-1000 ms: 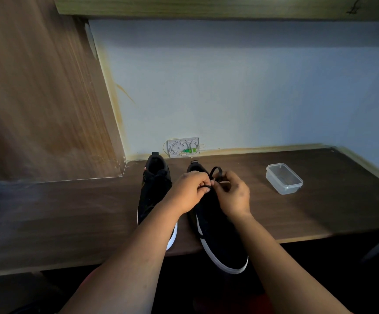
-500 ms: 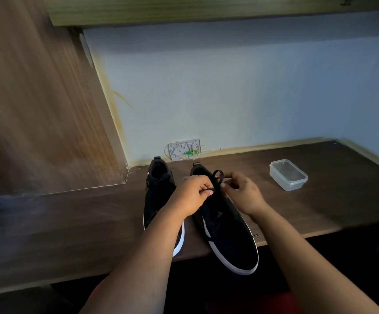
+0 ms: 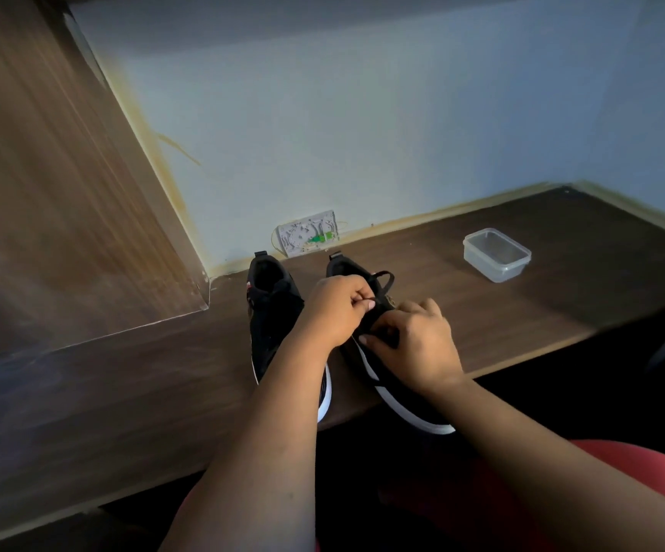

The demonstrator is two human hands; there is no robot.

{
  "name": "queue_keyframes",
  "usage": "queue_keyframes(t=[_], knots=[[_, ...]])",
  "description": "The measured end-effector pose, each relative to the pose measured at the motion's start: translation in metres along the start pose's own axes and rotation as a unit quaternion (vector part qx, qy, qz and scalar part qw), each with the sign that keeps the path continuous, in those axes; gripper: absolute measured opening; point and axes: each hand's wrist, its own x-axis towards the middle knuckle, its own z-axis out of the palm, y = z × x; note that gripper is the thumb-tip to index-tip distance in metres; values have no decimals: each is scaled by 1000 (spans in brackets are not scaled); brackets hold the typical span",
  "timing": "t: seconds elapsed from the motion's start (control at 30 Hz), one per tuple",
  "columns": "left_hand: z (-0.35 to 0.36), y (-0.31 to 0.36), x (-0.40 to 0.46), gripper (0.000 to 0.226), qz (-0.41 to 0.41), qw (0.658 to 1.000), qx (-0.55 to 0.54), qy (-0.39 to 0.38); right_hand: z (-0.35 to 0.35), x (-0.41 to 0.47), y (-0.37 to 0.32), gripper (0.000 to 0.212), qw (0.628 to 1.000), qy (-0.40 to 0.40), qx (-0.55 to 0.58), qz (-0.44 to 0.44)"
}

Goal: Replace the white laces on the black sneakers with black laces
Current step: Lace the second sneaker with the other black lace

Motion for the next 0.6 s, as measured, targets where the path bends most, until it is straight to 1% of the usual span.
queue_keyframes(t=[0.13, 0.3, 0.43, 0.6], knots=[[0, -1, 1, 9, -5, 1000, -9, -4, 2, 9, 2, 29, 998, 46, -6, 37], [-4, -2, 1, 13, -2, 1000, -7, -13, 3, 13, 1, 31, 997, 43, -2, 65], [-4, -4, -1, 13, -11, 1000, -22, -17, 4, 16, 0, 29, 997, 47, -22, 56], [-3, -5, -2, 13, -14, 999, -32, -26, 2, 16, -4, 36, 996, 33, -77, 42]])
